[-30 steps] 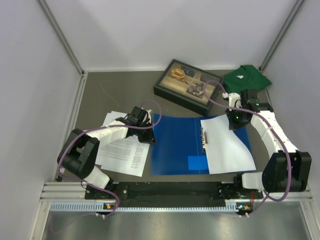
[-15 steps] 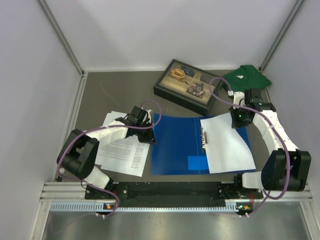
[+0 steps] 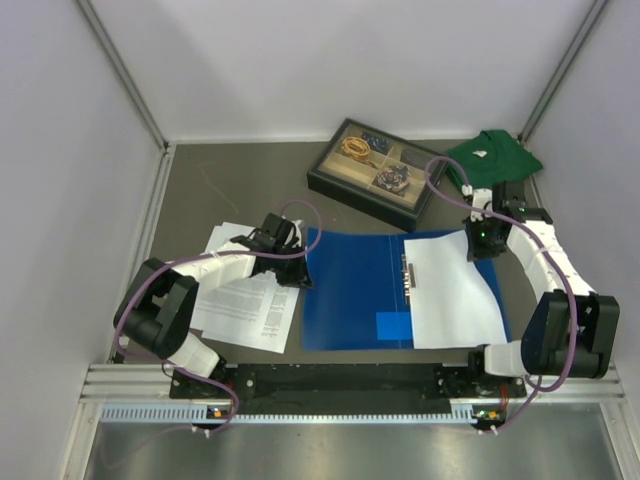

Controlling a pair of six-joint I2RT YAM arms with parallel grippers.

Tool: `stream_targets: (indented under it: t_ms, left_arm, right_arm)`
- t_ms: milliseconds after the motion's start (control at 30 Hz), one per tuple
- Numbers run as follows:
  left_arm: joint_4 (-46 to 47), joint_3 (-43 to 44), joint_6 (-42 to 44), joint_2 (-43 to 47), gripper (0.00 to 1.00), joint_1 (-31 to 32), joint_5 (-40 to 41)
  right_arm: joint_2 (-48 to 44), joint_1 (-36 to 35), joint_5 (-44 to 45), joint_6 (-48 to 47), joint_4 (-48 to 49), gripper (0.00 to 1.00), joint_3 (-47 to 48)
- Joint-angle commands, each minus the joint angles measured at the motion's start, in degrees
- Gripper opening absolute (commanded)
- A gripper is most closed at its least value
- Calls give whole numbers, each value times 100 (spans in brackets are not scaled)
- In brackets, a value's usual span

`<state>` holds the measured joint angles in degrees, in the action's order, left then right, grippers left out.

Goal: Put the files into the folder

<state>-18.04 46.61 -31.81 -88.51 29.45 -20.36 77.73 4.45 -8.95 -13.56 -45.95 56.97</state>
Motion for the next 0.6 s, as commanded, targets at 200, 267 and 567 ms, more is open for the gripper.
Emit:
stream_targets:
  t_ms: [200,267,567]
  left_arm:
    - [143,-82,0,132,0,34,67]
    - [134,-99,0,106,0,34,76]
    - [108,-91,17,123,0,26,138]
  right_arm:
    - [14,47,-37,160,306,0,130]
    - [49,47,-37,213,394,0,139]
    - [154,127,-37,328,535,0,122]
